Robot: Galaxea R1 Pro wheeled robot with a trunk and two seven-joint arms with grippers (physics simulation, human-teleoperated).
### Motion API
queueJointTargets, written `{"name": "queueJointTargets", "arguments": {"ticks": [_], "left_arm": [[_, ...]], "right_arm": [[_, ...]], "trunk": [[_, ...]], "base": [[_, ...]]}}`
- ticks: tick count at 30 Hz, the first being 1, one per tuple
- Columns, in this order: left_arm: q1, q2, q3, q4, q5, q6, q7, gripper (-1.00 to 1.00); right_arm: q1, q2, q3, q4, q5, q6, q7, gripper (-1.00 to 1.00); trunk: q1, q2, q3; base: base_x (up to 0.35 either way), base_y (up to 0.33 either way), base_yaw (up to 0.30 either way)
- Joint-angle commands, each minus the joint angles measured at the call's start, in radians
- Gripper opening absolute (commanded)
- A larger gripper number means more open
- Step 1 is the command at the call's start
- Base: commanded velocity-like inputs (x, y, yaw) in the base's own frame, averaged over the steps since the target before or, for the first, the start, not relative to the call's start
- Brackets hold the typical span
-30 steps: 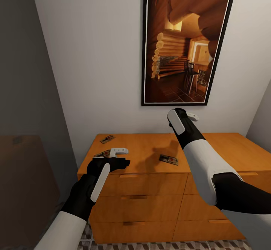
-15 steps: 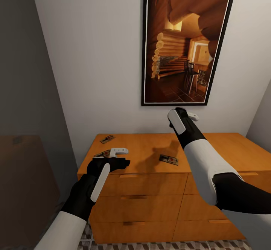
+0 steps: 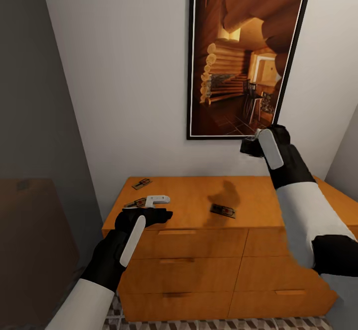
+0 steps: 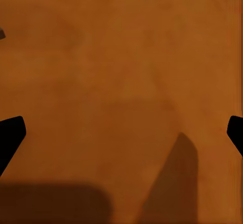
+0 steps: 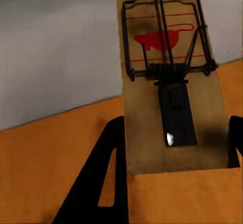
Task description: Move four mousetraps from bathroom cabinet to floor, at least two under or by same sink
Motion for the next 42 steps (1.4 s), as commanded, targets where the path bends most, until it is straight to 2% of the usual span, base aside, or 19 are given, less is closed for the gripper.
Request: {"name": "queueJointTargets", "arguments": {"ticks": [1,3,4,6,8,9,14,17,21,23,26,27,30,37,42], "left_arm": [[0.000,0.000,-0.001,0.000,0.020,0.003,0.010,1.00],[-0.001,0.000,0.000,-0.001,0.020,0.003,0.010,1.00],[-0.001,0.000,0.000,-0.001,0.020,0.003,0.010,1.00],[-0.001,0.000,0.000,-0.001,0.020,0.003,0.011,1.00],[-0.001,0.000,0.000,-0.001,0.020,0.004,0.011,1.00],[-0.001,0.000,0.000,-0.001,0.020,0.004,0.011,1.00],[-0.001,0.000,0.000,0.000,0.024,0.004,0.010,1.00],[0.000,0.000,0.000,0.000,0.032,0.004,0.011,1.00],[0.000,0.000,0.000,0.000,0.042,0.004,0.012,1.00],[0.000,0.000,0.000,-0.001,0.044,0.004,0.012,1.00],[-0.001,0.000,0.000,-0.001,0.046,0.004,0.011,1.00],[0.000,0.000,0.000,-0.001,0.046,0.004,0.011,1.00],[0.000,0.000,-0.001,-0.001,0.048,0.004,0.011,1.00],[0.000,0.000,-0.001,-0.002,0.076,0.004,0.012,1.00],[0.000,0.000,-0.001,-0.003,0.089,0.005,0.013,1.00]], "right_arm": [[-0.001,-0.022,0.004,-0.027,-0.019,0.002,0.039,-1.00],[0.000,-0.087,0.004,-0.096,-0.019,0.002,0.200,-1.00],[0.000,-0.100,0.004,-0.106,-0.019,0.002,0.234,-1.00],[0.001,-0.141,0.007,-0.133,-0.019,0.002,0.346,-1.00],[0.012,-0.159,0.013,-0.144,-0.018,0.002,0.399,-1.00],[0.019,-0.163,0.018,-0.148,-0.018,0.002,0.412,-1.00],[0.096,-0.178,0.092,-0.221,-0.018,0.002,0.476,-1.00],[0.128,-0.186,0.111,-0.275,-0.020,0.002,0.502,-1.00],[0.168,-0.209,0.124,-0.337,-0.020,0.002,0.582,-1.00],[0.183,-0.222,0.130,-0.364,-0.020,0.002,0.634,-1.00],[0.220,-0.258,0.143,-0.406,-0.020,0.002,0.702,-1.00],[0.241,-0.273,0.147,-0.421,-0.020,0.002,0.726,-1.00],[0.301,-0.298,0.151,-0.455,-0.017,0.002,0.784,-1.00],[0.395,-0.310,0.150,-0.467,0.007,0.002,0.813,-1.00],[0.436,-0.311,0.149,-0.465,0.018,0.002,0.814,-1.00]], "trunk": [[0.000,0.000,-0.002],[0.000,0.000,-0.002],[0.000,0.000,-0.002],[0.000,0.000,-0.002],[0.000,0.000,-0.002],[0.000,0.000,-0.002],[0.000,0.000,-0.002],[0.000,0.000,-0.002],[0.000,0.000,-0.002],[0.000,0.000,-0.002],[0.000,0.000,-0.002],[0.000,0.000,-0.002],[0.000,0.000,-0.002],[0.000,0.000,-0.002],[0.000,0.000,-0.002]], "base": [[0.000,0.000,0.000],[0.000,0.000,0.000],[0.000,0.000,0.000],[0.000,0.000,0.000],[0.000,0.000,0.000],[0.000,0.000,0.000],[0.000,0.000,0.000],[0.000,0.000,0.000],[0.000,0.000,0.000],[0.000,0.000,0.000],[0.000,0.000,0.000],[0.000,0.000,0.000],[0.000,0.000,0.000],[0.000,0.000,0.000],[0.000,0.000,0.000]]}}
